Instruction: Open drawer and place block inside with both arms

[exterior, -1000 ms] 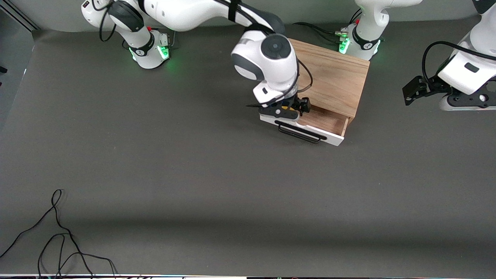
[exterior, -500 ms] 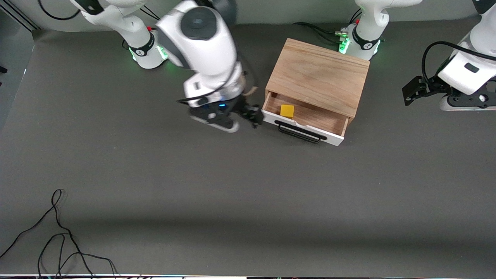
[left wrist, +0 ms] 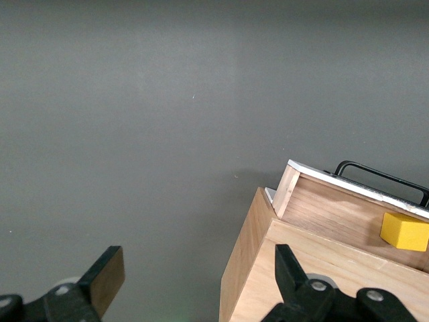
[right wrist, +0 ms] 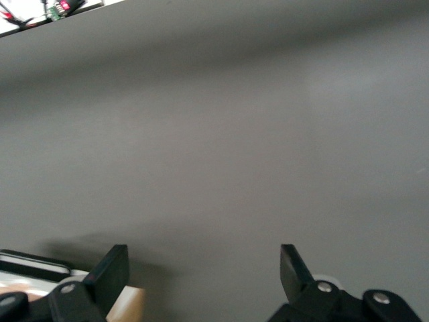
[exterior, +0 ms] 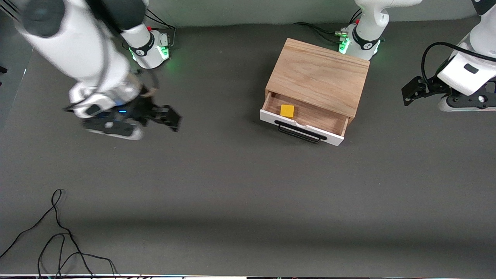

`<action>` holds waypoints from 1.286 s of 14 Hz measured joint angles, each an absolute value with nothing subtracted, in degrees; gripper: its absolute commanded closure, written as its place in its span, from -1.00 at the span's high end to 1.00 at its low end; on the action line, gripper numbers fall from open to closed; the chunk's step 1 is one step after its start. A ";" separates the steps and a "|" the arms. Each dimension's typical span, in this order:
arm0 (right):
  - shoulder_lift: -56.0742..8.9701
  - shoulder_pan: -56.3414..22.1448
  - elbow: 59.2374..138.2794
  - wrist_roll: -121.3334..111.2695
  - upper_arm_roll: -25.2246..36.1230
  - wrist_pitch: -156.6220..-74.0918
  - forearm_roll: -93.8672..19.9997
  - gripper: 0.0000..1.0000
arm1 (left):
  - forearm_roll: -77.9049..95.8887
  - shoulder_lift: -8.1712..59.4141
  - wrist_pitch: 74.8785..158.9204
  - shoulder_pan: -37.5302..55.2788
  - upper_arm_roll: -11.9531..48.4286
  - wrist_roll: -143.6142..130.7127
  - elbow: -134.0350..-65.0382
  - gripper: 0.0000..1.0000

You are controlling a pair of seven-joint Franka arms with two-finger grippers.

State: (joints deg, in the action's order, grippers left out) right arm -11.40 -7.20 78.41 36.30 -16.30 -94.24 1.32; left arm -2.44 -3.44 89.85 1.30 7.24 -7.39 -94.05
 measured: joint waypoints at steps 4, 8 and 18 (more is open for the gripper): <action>-2.20 -5.26 88.34 17.12 -3.10 -94.34 -3.47 1.00 | -2.40 -3.43 89.85 1.28 7.23 -7.38 -94.06 1.00; 1.47 -4.73 92.30 10.41 1.76 -94.34 -2.28 1.00 | -2.39 -3.41 89.85 1.27 7.22 -7.38 -94.07 1.00; 1.43 -4.73 92.26 8.07 1.62 -91.95 -1.47 1.00 | -2.38 -3.30 89.85 1.26 7.22 -7.37 -94.07 1.00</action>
